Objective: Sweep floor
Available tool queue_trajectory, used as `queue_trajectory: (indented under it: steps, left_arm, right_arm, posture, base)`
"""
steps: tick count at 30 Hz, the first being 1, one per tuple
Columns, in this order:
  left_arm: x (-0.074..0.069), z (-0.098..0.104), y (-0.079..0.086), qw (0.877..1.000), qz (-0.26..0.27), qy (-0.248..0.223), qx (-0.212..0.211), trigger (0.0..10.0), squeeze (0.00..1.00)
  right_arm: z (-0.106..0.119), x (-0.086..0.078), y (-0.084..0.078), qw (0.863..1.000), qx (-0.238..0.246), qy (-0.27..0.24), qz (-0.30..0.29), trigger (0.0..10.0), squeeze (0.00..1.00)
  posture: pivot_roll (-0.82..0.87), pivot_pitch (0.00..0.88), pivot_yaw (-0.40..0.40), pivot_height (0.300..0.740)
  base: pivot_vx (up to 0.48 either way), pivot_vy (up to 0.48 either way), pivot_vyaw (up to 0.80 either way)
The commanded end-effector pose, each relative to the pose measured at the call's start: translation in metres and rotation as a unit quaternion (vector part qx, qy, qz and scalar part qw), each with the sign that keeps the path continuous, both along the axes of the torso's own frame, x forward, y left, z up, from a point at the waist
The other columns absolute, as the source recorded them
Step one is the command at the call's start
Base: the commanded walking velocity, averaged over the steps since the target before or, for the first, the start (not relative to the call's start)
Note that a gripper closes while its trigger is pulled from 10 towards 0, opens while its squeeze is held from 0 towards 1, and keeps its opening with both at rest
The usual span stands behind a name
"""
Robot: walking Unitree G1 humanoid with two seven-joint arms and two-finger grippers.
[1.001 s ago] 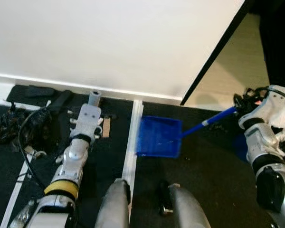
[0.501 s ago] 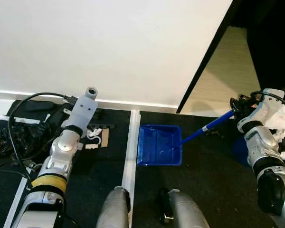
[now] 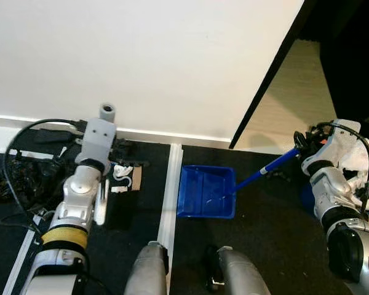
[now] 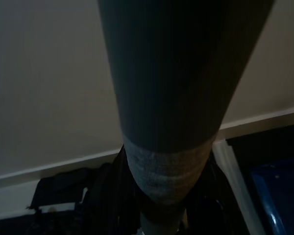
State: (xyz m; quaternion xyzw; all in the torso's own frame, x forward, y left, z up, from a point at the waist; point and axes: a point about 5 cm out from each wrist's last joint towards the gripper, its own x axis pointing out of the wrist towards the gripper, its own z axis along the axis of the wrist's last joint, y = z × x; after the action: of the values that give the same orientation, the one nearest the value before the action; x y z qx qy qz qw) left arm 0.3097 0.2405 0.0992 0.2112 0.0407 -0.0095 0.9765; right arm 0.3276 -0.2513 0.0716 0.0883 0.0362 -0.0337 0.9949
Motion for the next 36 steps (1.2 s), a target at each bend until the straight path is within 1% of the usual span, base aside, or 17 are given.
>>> queue_trajectory:
  steps: [1,6,23,24,28,36]
  left_arm:
    - [0.003,0.001,-0.006,1.000,-0.011,0.000,0.008,10.0,0.00]
    - [0.009,0.007,-0.010,1.000,-0.024,0.002,0.011,10.0,0.00]
    - [0.018,0.013,-0.010,0.999,-0.025,0.004,0.022,10.0,0.00]
    - [0.021,0.015,-0.009,0.999,-0.012,0.003,0.039,10.0,0.00]
    - [0.025,0.016,-0.009,0.999,0.008,0.002,0.034,10.0,0.00]
    - [0.027,0.017,-0.012,0.999,0.001,0.004,0.033,10.0,0.00]
  right_arm:
    - [0.006,-0.001,-0.008,0.999,-0.002,-0.025,-0.020,10.0,0.00]
    - [0.006,-0.004,-0.012,0.999,-0.009,-0.026,-0.032,10.0,0.00]
    - [0.002,-0.007,-0.013,0.999,-0.007,-0.024,-0.048,10.0,0.00]
    - [0.001,-0.008,-0.014,0.998,-0.008,-0.024,-0.050,10.0,0.00]
    - [0.001,-0.009,-0.015,0.998,-0.009,-0.025,-0.052,10.0,0.00]
    - [0.001,-0.011,-0.018,0.998,-0.010,-0.025,-0.059,10.0,0.00]
  posture:
    - [0.13,0.035,-0.077,0.740]
    - [0.13,0.037,-0.063,0.740]
    - [0.13,0.040,-0.053,0.740]
    - [0.13,0.043,-0.051,0.740]
    - [0.13,0.046,-0.049,0.740]
    - [0.13,0.052,-0.042,0.740]
  base:
    - [0.000,0.480,0.00]
    - [0.000,0.480,0.00]
    - [0.000,0.480,0.00]
    - [0.000,0.000,0.00]
    - [0.000,-0.322,0.00]
    - [0.000,-0.480,0.00]
